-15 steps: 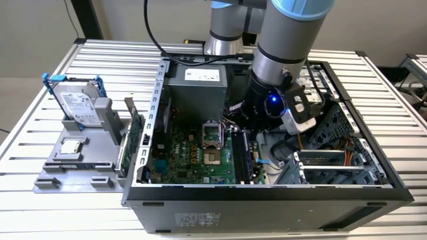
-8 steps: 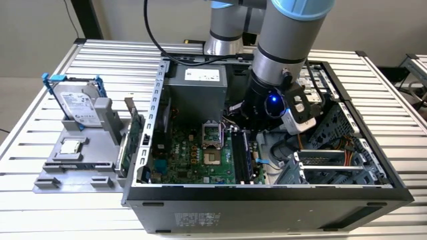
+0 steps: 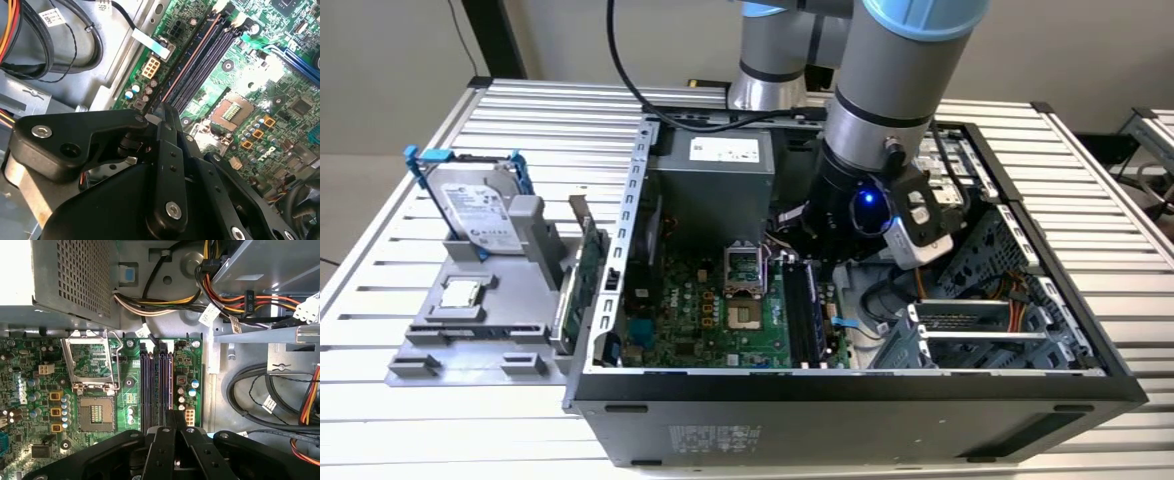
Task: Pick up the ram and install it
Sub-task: 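Insert the ram into the slot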
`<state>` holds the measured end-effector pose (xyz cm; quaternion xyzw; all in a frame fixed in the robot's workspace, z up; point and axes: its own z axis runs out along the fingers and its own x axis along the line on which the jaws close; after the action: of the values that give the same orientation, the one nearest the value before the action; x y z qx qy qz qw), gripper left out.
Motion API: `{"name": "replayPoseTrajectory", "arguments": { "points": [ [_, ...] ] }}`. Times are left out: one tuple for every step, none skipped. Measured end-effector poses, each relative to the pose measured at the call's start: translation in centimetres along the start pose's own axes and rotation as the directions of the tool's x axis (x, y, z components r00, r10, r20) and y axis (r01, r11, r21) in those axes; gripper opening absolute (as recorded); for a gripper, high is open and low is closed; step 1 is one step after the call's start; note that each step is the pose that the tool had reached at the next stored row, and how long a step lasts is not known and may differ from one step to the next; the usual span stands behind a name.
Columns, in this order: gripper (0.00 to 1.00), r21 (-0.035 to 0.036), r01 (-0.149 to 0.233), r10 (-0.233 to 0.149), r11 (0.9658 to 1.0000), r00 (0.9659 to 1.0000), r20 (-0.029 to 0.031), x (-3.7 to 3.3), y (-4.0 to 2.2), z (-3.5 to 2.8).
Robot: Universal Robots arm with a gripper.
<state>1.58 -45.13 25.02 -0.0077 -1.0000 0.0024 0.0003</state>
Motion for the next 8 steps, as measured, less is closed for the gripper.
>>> {"name": "replayPoseTrajectory", "arguments": {
  "points": [
    [0.00,0.0001,0.006,-0.006,1.0000,1.0000,0.0001,0.01,0.00,0.00],
    [0.00,0.0000,0.011,-0.011,0.9999,0.9999,0.0001,0.01,0.00,0.00],
    [0.00,0.0000,0.013,-0.013,0.9999,0.9999,0.0002,0.01,0.00,0.00],
    [0.00,0.0000,0.016,-0.016,0.9999,0.9999,0.0001,0.01,0.00,-0.01],
    [0.00,0.0001,0.020,-0.020,0.9998,0.9998,0.0001,0.01,0.00,-0.02],
    [0.00,0.0000,0.025,-0.025,0.9997,0.9997,0.0002,0.01,0.00,-0.01],
    [0.00,0.0000,0.032,-0.032,0.9995,0.9995,0.0002,0.00,0.00,-0.01],
    [0.00,0.0000,0.039,-0.039,0.9992,0.9992,0.0003,0.00,0.00,-0.02]
  ]
}}
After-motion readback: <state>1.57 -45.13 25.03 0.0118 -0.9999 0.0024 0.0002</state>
